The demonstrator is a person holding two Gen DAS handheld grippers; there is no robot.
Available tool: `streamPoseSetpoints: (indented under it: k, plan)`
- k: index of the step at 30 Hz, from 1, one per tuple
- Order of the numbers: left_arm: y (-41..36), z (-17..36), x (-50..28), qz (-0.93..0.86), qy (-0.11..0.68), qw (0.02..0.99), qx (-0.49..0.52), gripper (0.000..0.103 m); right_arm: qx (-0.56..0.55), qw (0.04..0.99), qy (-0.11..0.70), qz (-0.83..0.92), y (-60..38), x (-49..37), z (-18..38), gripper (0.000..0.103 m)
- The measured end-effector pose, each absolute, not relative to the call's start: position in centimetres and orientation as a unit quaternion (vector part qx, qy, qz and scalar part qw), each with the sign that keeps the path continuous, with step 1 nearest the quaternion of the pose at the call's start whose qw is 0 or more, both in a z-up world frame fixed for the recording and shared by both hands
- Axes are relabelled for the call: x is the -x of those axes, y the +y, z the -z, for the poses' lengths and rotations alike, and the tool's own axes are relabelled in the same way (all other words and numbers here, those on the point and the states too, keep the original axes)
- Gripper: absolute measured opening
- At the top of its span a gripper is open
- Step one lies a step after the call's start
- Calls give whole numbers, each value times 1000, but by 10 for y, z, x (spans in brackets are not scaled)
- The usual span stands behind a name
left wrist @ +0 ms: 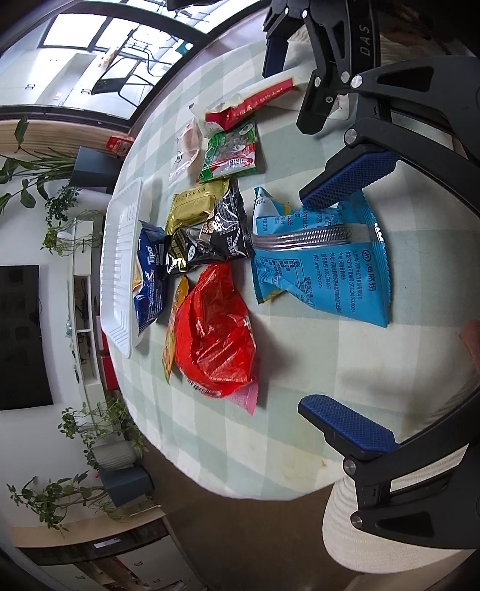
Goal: Organize snacks
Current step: 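Grasp the blue chip bag with the left tool while the right tool grasps the white red-striped package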
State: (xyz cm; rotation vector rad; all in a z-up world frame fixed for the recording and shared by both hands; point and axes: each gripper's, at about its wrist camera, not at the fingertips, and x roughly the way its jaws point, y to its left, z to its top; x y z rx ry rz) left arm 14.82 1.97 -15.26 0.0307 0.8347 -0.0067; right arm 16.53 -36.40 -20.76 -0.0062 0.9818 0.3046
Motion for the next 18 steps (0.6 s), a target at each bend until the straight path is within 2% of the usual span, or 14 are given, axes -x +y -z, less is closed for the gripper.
streamPoseSetpoints:
  k: [3,6,8,18]
  plan:
    - [22,159,-155,17,415,910,4,103,-9,873,465,-144,-366,-165,207,103]
    - [23,176,-165,30,456,889,20,103,-16,875,463,-141,-367,-166,207,103]
    - [14,179,-163,28,442,897,-18,103,-19,875,463,-140,-368,-167,207,103]
    - [16,186,-159,35,402,915,-10,103,-38,873,466,-140,-370,-171,205,103]
